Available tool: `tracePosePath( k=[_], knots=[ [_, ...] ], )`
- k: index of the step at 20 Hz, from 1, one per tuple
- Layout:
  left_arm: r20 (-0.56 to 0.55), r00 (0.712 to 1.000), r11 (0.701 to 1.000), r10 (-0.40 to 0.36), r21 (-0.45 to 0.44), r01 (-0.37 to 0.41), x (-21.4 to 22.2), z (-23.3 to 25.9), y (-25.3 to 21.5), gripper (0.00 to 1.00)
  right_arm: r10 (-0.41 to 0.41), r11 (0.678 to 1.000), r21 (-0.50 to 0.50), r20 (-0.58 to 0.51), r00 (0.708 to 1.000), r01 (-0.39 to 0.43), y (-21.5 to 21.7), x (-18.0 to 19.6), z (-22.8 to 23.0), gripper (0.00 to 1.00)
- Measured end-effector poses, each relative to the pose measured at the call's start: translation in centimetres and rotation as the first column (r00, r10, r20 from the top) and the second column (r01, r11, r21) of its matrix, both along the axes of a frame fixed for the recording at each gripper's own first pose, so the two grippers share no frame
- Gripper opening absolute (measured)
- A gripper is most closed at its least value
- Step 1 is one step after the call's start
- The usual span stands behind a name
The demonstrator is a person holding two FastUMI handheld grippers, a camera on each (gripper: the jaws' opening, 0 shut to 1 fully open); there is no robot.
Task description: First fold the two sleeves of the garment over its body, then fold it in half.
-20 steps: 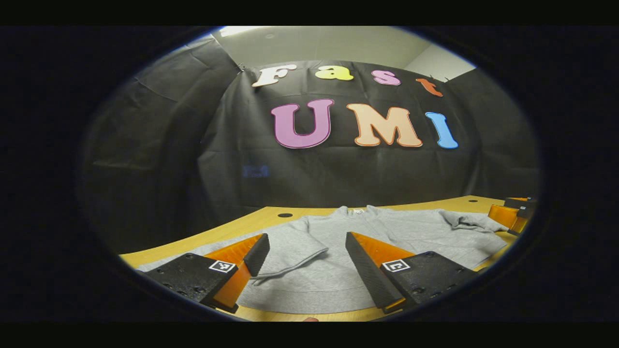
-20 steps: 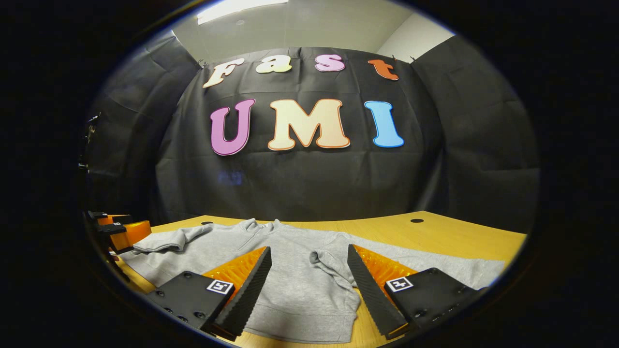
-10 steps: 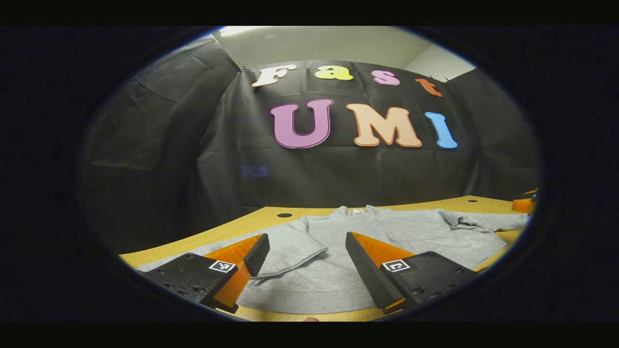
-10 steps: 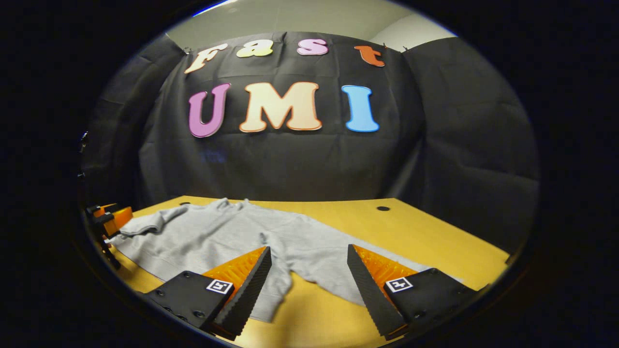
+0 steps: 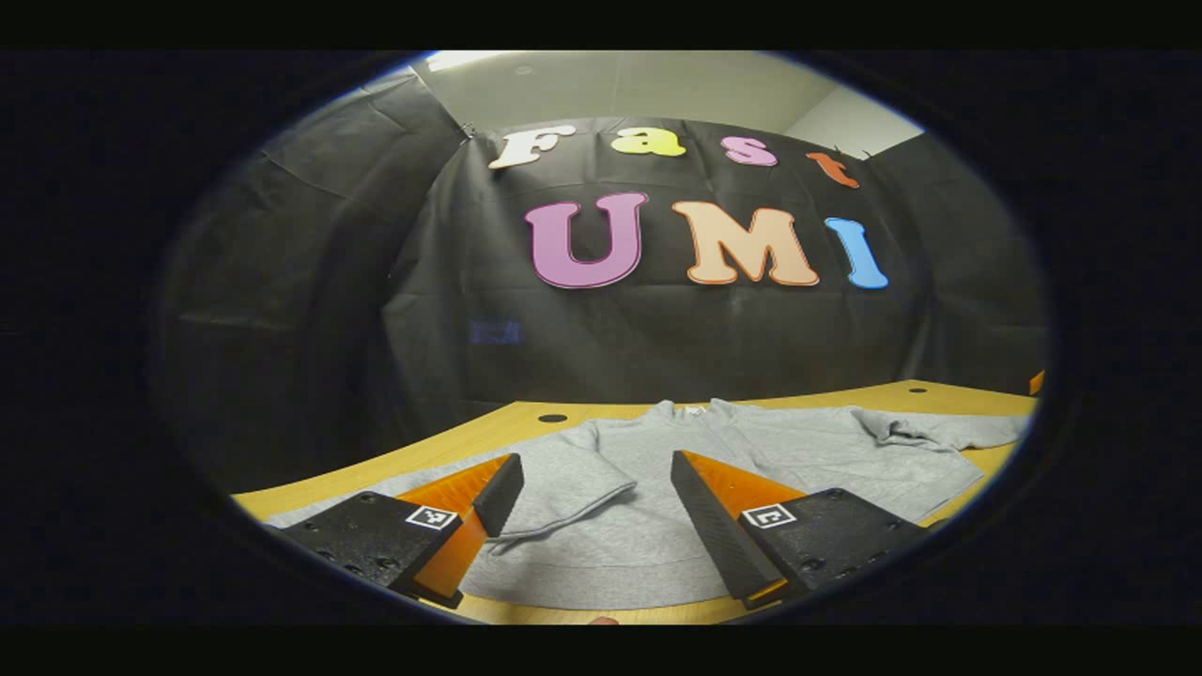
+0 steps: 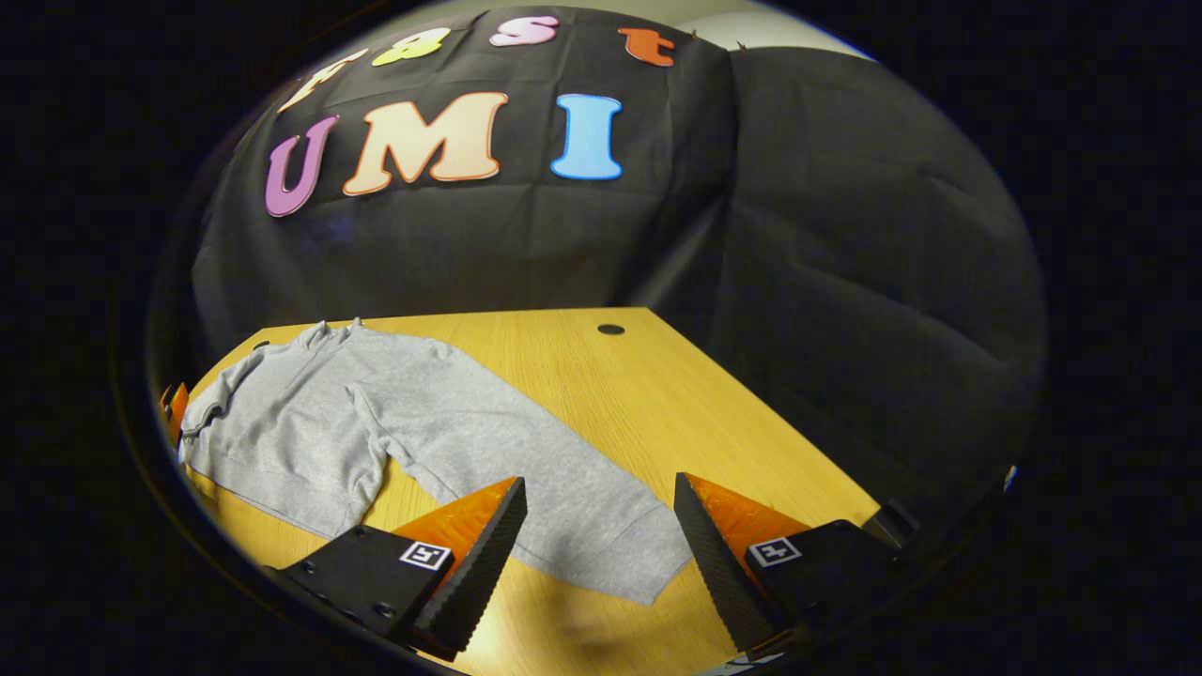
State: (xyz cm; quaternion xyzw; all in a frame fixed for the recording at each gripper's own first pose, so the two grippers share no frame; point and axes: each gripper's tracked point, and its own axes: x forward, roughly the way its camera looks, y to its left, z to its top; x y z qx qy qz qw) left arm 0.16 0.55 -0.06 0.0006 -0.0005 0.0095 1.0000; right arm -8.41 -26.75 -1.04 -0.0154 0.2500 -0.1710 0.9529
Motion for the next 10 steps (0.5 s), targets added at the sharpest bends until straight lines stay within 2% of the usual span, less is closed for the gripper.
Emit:
tracePosePath(
  k=[3, 5, 10],
  knots=[
    [0.0, 1.0, 1.0, 0.0, 0.0, 0.0, 0.1, 0.1, 0.0, 0.93, -0.002, 0.999, 0.053, -0.114, 0.993, 0.008, -0.6, 0.1, -3.2, 0.99],
    [0.0, 1.0, 1.0, 0.0, 0.0, 0.0, 0.1, 0.0, 0.0, 0.93, -0.024, 0.999, 0.039, -0.151, 0.988, 0.03, -1.4, 0.1, -4.4, 0.99],
    [0.0, 1.0, 1.0, 0.0, 0.0, 0.0, 0.1, 0.1, 0.1, 0.93, -0.022, 0.999, 0.024, -0.228, 0.973, 0.028, -2.1, -0.5, -6.4, 0.99]
  ],
)
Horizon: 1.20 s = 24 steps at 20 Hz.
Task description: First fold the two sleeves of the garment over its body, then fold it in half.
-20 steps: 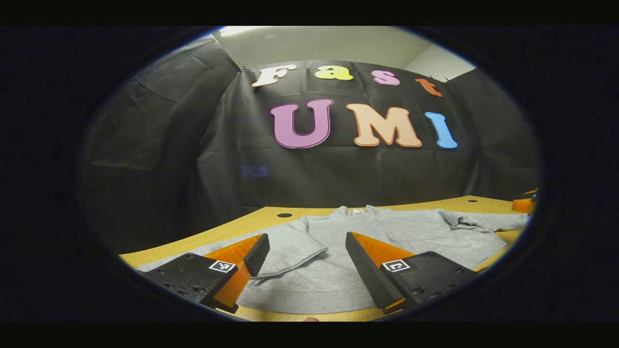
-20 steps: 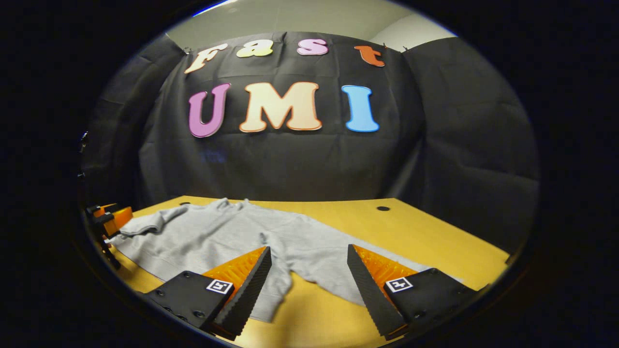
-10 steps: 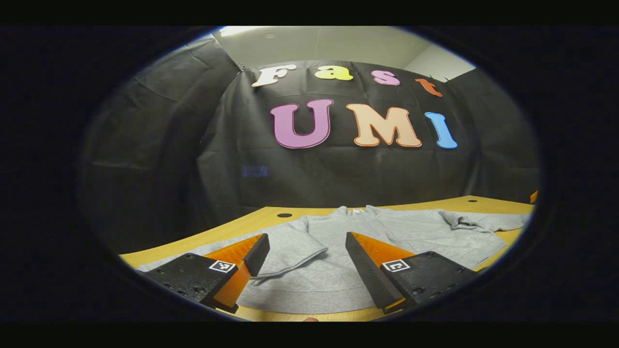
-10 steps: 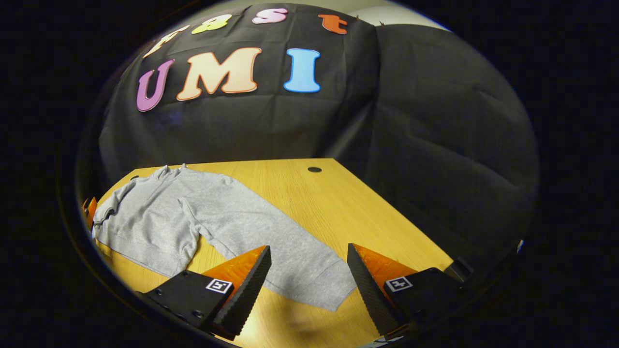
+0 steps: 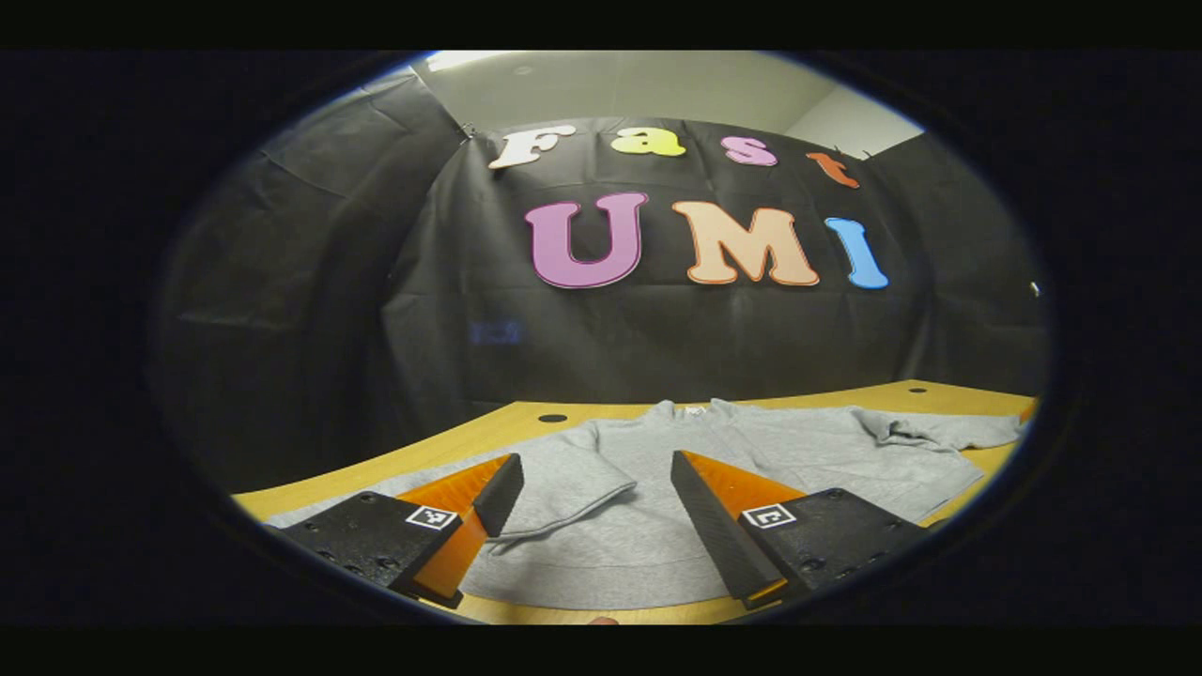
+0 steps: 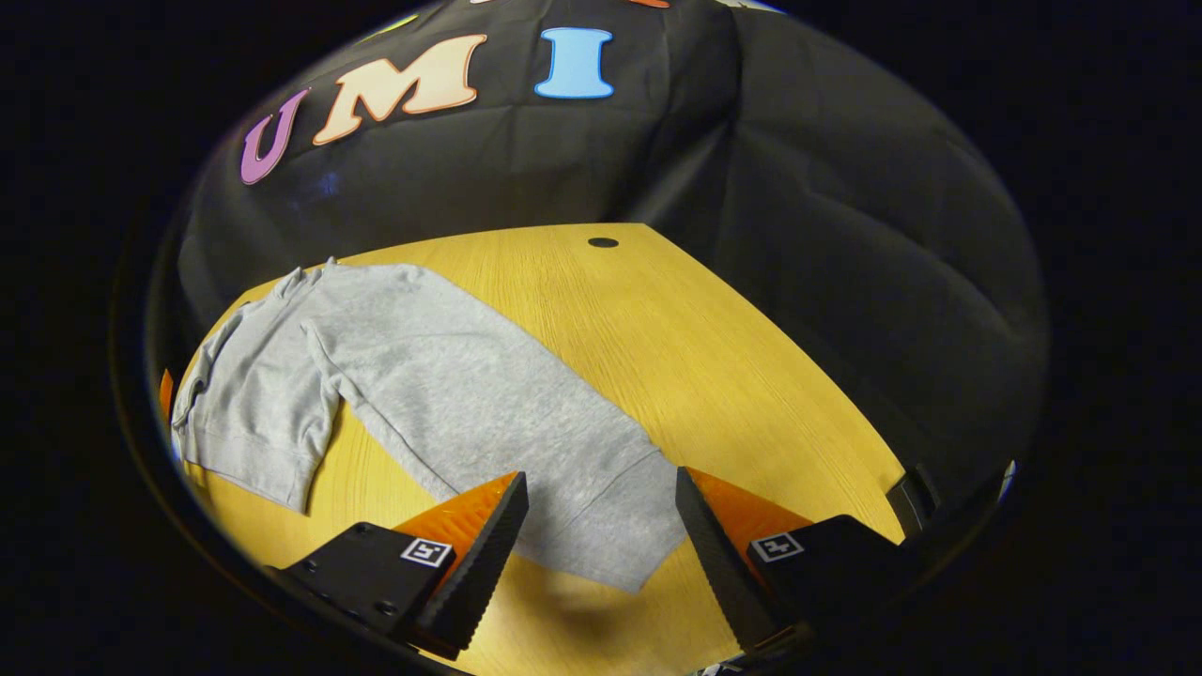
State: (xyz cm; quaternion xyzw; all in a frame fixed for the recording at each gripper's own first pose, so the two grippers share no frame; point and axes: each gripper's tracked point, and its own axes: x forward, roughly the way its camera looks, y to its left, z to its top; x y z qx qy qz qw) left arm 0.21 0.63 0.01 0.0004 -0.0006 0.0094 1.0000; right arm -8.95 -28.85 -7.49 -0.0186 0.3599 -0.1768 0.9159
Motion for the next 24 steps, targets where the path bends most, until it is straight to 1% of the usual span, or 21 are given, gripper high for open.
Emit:
tracePosePath(
  k=[2, 4, 8, 9, 11, 13, 15, 17, 18, 19, 21, 24],
  knots=[
    [0.0, 1.0, 1.0, 0.0, 0.0, 0.0, 0.0, -0.1, 0.0, 0.94, -0.018, 1.0, 0.008, -0.017, 1.0, 0.018, -0.4, -0.4, -0.6, 0.99],
    [-0.001, 1.0, 1.0, 0.0, 0.0, 0.0, 0.0, -0.1, -0.1, 0.93, -0.025, 0.999, 0.038, -0.036, 0.999, 0.026, -0.4, -0.7, -1.2, 0.99],
    [-0.001, 1.0, 1.0, 0.0, 0.0, 0.0, 0.0, -0.1, 0.0, 0.94, -0.033, 0.995, 0.09, -0.02, 0.999, 0.035, -0.2, -0.7, -1.5, 0.96],
    [-0.001, 1.0, 1.0, 0.0, 0.0, 0.0, -0.1, -0.1, 0.0, 0.94, -0.027, 0.996, 0.088, -0.016, 0.999, 0.029, -0.2, -0.8, -1.6, 0.98],
    [-0.001, 1.0, 1.0, 0.0, 0.0, 0.0, -0.1, 0.0, 0.0, 0.94, -0.019, 0.995, 0.096, -0.01, 1.0, 0.02, 0.2, -0.7, -1.7, 0.94],
    [-0.002, 1.0, 1.0, 0.0, -0.001, 0.0, 0.0, -0.1, 0.0, 0.94, -0.005, 0.995, 0.097, -0.004, 1.0, 0.006, 0.9, -0.5, -1.9, 0.82],
    [-0.002, 1.0, 1.0, 0.0, -0.001, 0.0, -0.1, 0.0, -0.1, 0.94, 0.013, 0.995, 0.097, -0.002, 1.0, -0.012, 1.6, -0.2, -1.9, 0.58],
    [-0.002, 1.0, 1.0, 0.0, -0.001, 0.0, -0.1, -0.1, 0.0, 0.94, 0.014, 0.995, 0.099, -0.002, 1.0, -0.014, 2.1, -0.1, -1.9, 0.39],
    [-0.002, 1.0, 1.0, 0.0, -0.001, 0.0, -0.1, 0.0, 0.0, 0.94, 0.014, 0.996, 0.091, -0.009, 1.0, -0.013, 2.1, -0.1, -2.0, 0.24],
    [-0.002, 1.0, 1.0, -0.001, -0.001, 0.001, -0.1, -0.1, 0.0, 0.94, 0.011, 0.996, 0.085, -0.021, 1.0, -0.009, 2.3, 0.0, -2.1, 0.22],
    [-0.001, 1.0, 1.0, -0.001, -0.001, 0.001, -0.1, -0.1, 0.0, 0.94, 0.014, 0.997, 0.071, -0.035, 0.999, -0.012, 2.6, 0.0, -1.9, 0.08],
    [0.0, 1.0, 1.0, -0.001, -0.001, 0.001, -0.1, -0.1, 0.0, 0.94, 0.024, 0.998, 0.057, -0.045, 0.999, -0.022, 2.8, 0.1, -1.9, 0.03]
  ],
)
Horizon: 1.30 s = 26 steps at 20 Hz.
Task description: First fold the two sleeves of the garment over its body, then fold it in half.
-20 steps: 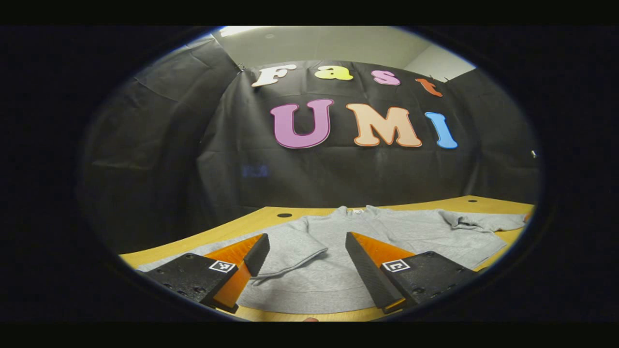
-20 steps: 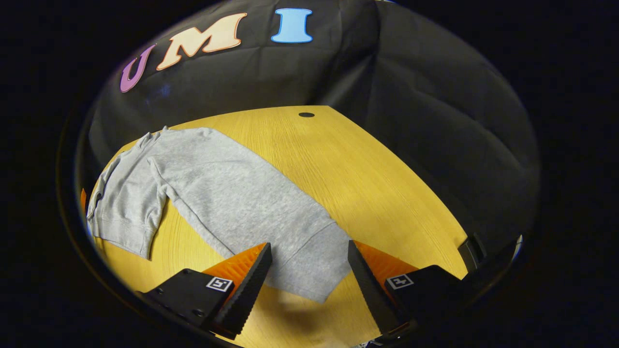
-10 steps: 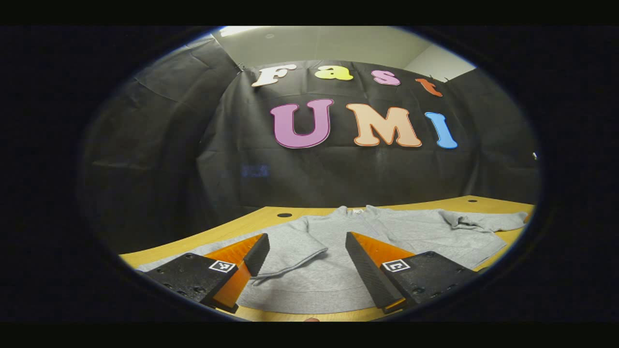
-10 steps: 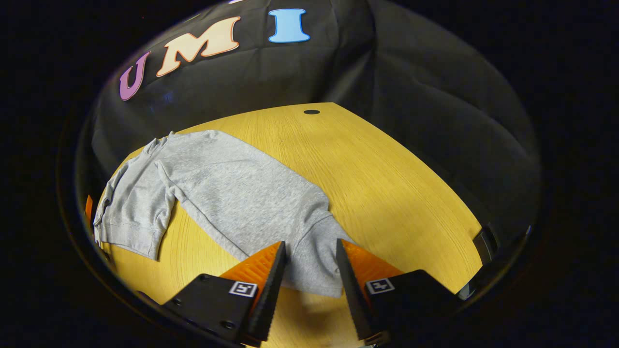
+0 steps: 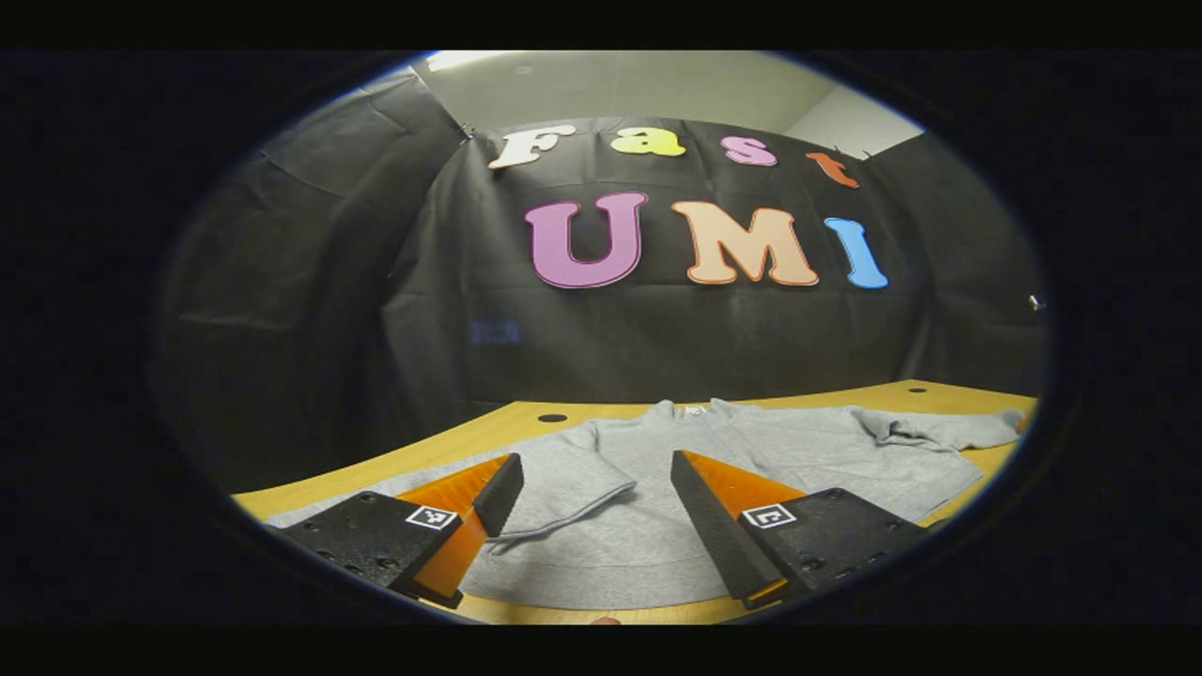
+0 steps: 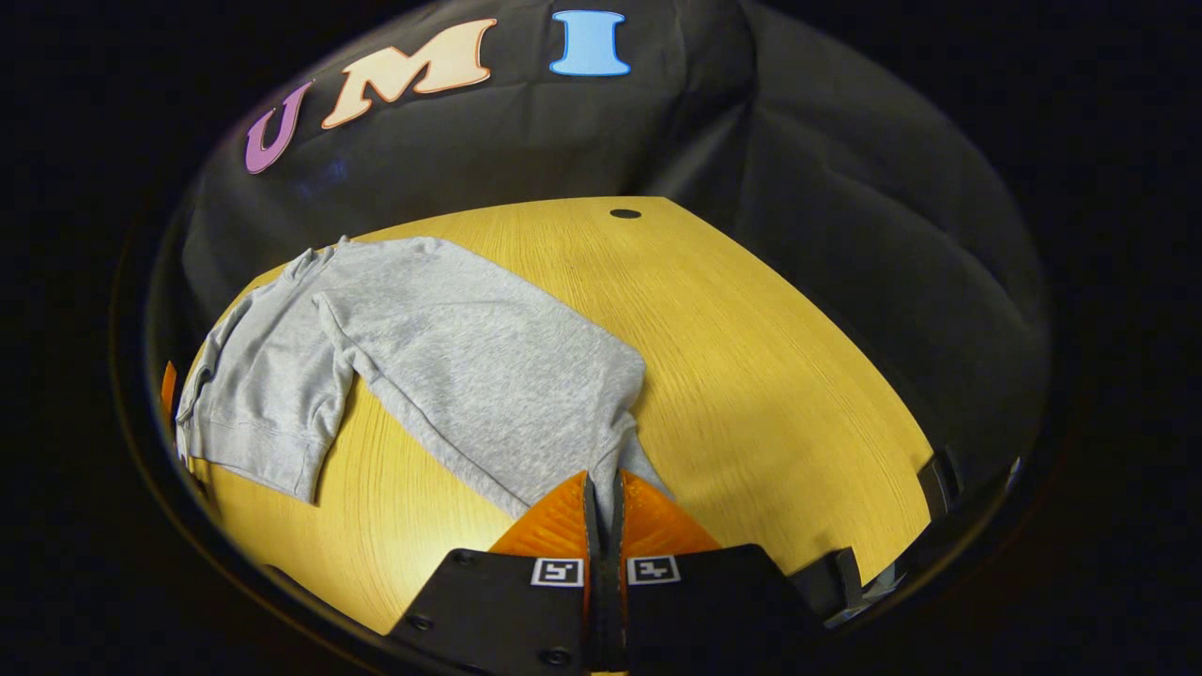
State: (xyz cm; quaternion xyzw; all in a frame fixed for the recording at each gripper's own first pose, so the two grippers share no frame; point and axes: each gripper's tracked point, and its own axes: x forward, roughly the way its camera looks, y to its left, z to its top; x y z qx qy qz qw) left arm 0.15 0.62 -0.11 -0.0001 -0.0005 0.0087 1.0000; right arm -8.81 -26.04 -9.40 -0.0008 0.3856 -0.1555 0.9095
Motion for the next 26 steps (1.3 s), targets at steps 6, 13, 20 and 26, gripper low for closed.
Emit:
tracePosePath(
  k=[6, 13, 20, 26],
  knots=[
    [0.0, 1.0, 1.0, -0.003, -0.001, 0.003, 0.0, 0.0, -0.2, 0.94, -0.022, 0.999, 0.045, 0.01, 1.0, 0.022, 0.5, 0.8, 1.1, 0.02],
    [0.0, 1.0, 1.0, -0.005, -0.001, 0.005, 0.0, 0.0, -0.2, 0.94, 0.036, 0.993, 0.098, 0.209, 0.977, -0.058, 4.7, 7.9, 8.3, 0.02],
    [0.0, 1.0, 1.0, -0.005, -0.001, 0.005, 0.0, 0.0, -0.3, 0.94, 0.209, 0.959, 0.104, 0.372, 0.904, -0.264, 15.1, 16.4, 15.1, 0.02],
    [0.0, 1.0, 1.0, -0.008, -0.002, 0.008, -0.1, -0.1, -0.3, 0.94, 0.349, 0.899, 0.099, 0.425, 0.835, -0.426, 26.7, 22.0, 17.2, 0.05]
  ],
)
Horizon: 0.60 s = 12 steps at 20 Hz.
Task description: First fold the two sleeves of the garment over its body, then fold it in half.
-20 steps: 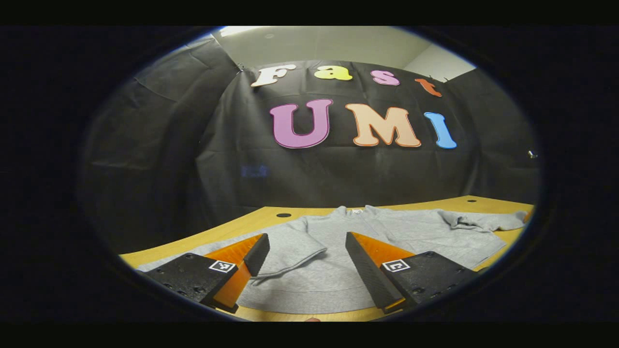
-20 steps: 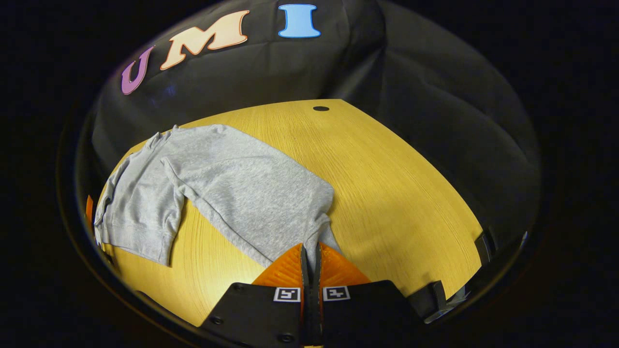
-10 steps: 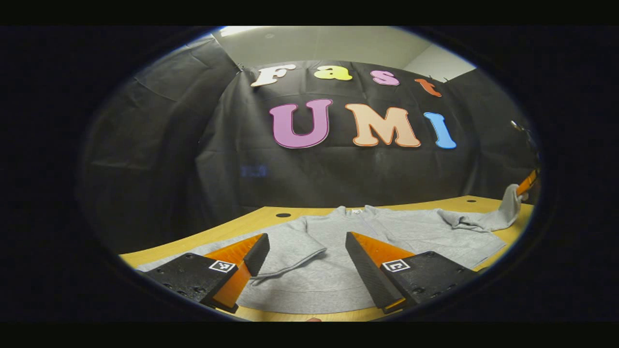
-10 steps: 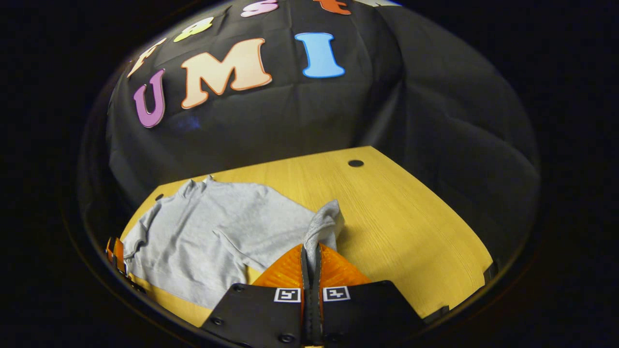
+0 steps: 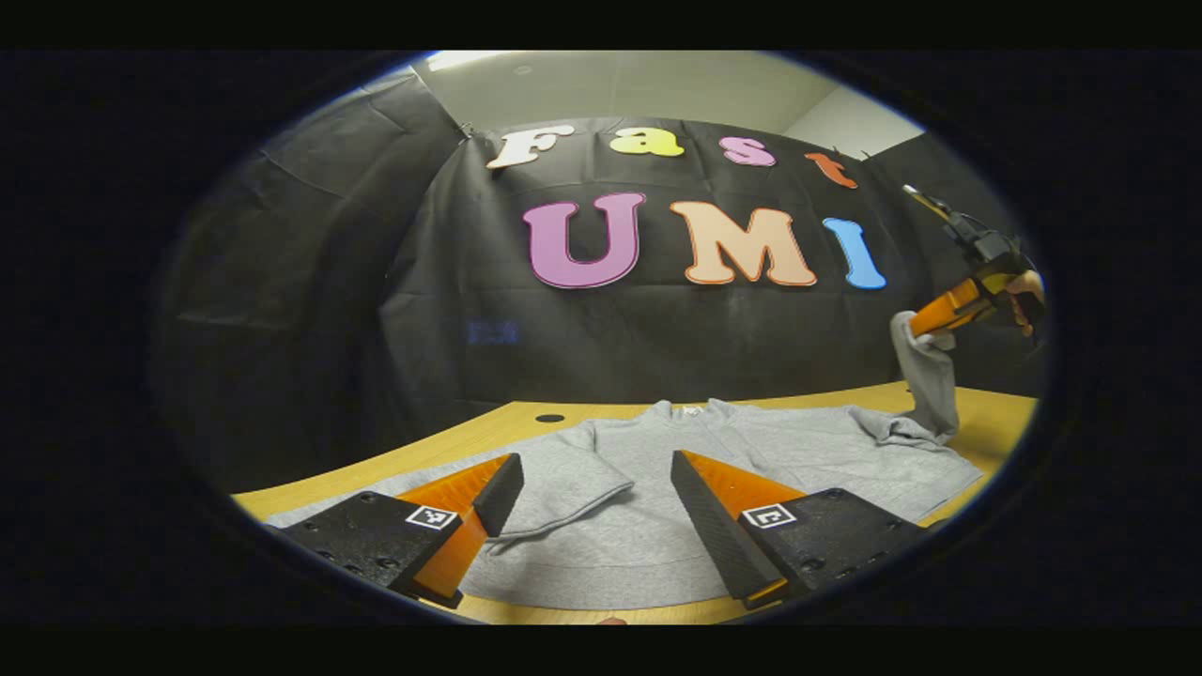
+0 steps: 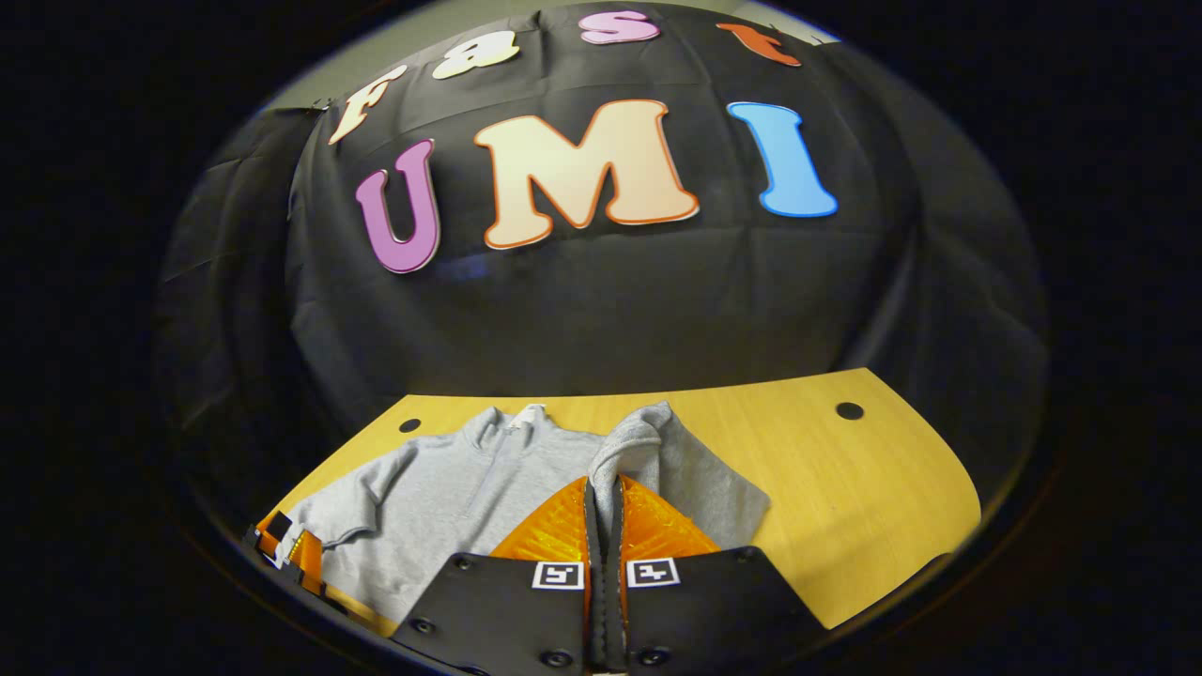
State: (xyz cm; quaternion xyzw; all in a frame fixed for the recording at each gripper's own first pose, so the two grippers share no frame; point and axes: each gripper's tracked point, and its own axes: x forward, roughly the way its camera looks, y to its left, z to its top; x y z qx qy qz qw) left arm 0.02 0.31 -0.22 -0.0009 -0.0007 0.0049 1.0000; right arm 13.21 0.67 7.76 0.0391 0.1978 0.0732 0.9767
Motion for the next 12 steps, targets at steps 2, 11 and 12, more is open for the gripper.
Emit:
tracePosePath(
  k=[2, 11, 12],
  knots=[
    [0.0, 1.0, 1.0, -0.001, 0.0, 0.001, 0.1, 0.0, 0.0, 0.94, 0.041, 0.999, 0.003, 0.012, 0.999, -0.041, 3.6, 1.2, 0.1, 0.02],
    [0.0, 1.0, 1.0, -0.001, 0.0, 0.001, 0.1, 0.0, 0.0, 0.94, 0.212, 0.977, 0.03, 0.027, 0.977, -0.213, 19.5, 5.5, -3.0, 0.02],
    [0.0, 1.0, 1.0, -0.001, -0.001, 0.001, 0.1, 0.1, 0.0, 0.94, 0.235, 0.971, 0.039, 0.023, 0.972, -0.236, 21.2, 5.8, -3.5, 0.02]
  ],
)
